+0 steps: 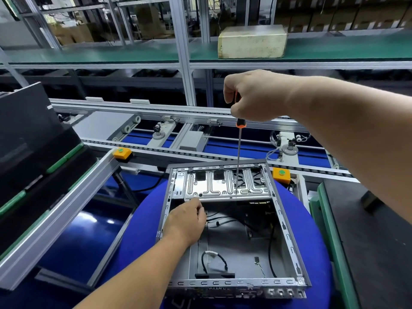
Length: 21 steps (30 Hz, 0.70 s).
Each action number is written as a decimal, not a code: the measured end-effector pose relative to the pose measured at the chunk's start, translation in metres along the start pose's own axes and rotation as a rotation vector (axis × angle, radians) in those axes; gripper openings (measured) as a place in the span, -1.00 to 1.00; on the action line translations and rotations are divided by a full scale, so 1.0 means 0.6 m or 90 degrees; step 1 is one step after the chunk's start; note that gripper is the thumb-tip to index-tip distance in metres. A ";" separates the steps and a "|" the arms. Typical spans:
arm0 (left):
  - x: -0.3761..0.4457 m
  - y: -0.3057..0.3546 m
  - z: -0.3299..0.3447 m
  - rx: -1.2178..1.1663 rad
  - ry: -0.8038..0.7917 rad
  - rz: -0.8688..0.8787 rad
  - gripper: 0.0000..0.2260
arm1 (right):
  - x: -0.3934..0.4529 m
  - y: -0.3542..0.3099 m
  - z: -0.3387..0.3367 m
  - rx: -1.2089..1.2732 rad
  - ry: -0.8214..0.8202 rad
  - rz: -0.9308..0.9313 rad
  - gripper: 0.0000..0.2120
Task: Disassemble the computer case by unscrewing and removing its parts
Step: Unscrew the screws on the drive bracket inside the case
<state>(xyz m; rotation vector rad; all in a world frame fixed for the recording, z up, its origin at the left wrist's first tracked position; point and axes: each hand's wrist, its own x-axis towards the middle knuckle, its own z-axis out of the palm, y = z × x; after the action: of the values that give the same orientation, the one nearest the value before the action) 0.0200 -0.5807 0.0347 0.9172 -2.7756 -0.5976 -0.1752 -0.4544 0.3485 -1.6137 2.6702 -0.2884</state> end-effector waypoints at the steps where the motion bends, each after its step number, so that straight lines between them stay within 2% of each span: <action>1: 0.000 0.000 0.000 0.000 0.000 0.000 -0.86 | 0.002 0.002 0.003 -0.051 0.016 -0.002 -0.89; 4: 0.000 0.000 -0.001 -0.005 -0.001 -0.001 -0.86 | 0.004 0.006 0.013 -0.147 0.072 -0.003 -0.68; 7: -0.001 0.001 -0.002 -0.005 -0.002 0.001 -0.86 | 0.004 0.008 0.020 -0.136 0.114 -0.013 -0.70; 9: -0.002 0.001 -0.002 -0.003 -0.002 0.003 -0.86 | 0.002 0.009 0.023 -0.070 0.119 -0.025 -0.73; 13: -0.002 0.002 -0.003 -0.005 0.000 0.006 -0.86 | -0.005 0.007 0.020 0.146 0.106 -0.037 -0.63; 19: -0.002 0.001 -0.003 -0.003 -0.001 0.006 -0.86 | -0.016 0.003 0.025 0.311 0.094 0.006 -0.64; 21: -0.001 0.002 -0.004 -0.001 -0.003 0.006 -0.86 | -0.016 0.005 0.027 0.307 0.091 0.019 -0.66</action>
<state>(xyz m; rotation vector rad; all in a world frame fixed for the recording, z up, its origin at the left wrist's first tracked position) 0.0206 -0.5800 0.0372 0.9042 -2.7810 -0.6007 -0.1718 -0.4472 0.3313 -1.4419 2.4432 -0.9910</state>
